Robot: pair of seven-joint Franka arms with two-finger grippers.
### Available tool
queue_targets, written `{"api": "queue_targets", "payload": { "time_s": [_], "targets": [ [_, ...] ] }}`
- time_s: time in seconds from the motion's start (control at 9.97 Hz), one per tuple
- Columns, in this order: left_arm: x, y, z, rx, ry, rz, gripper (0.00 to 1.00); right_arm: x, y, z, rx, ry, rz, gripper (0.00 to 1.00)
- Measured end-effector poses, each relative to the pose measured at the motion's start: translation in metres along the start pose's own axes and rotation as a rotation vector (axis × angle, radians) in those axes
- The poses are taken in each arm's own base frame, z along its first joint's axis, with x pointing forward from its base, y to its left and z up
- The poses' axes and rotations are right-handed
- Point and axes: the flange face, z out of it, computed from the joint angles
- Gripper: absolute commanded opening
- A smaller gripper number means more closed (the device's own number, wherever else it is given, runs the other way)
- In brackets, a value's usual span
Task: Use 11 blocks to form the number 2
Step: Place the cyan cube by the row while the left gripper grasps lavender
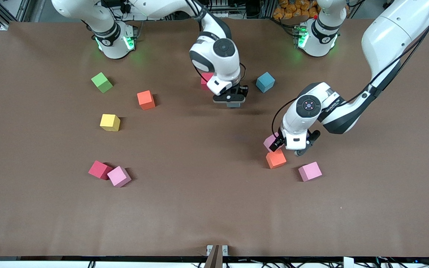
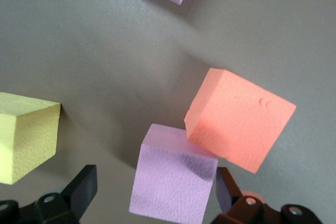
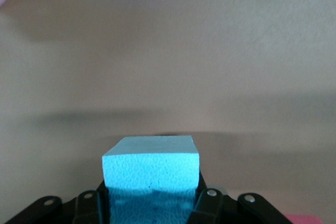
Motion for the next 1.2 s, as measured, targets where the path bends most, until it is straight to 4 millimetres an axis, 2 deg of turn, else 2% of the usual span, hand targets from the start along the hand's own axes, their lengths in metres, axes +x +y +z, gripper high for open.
{"api": "queue_targets", "payload": {
  "time_s": [0.3, 0.8, 1.2],
  "targets": [
    [-0.009, 0.003, 0.003, -0.003, -0.009, 0.013, 1.0, -0.022, -0.006, 0.008, -0.019, 0.0, -0.022, 0.3],
    [-0.012, 0.015, 0.027, -0.006, 0.017, 0.023, 1.0, -0.022, 0.001, 0.023, -0.053, 0.017, -0.037, 0.29],
    [-0.007, 0.018, 0.026, -0.009, 0.025, 0.042, 1.0, -0.022, 0.002, 0.025, -0.059, 0.02, -0.043, 0.29]
  ]
}}
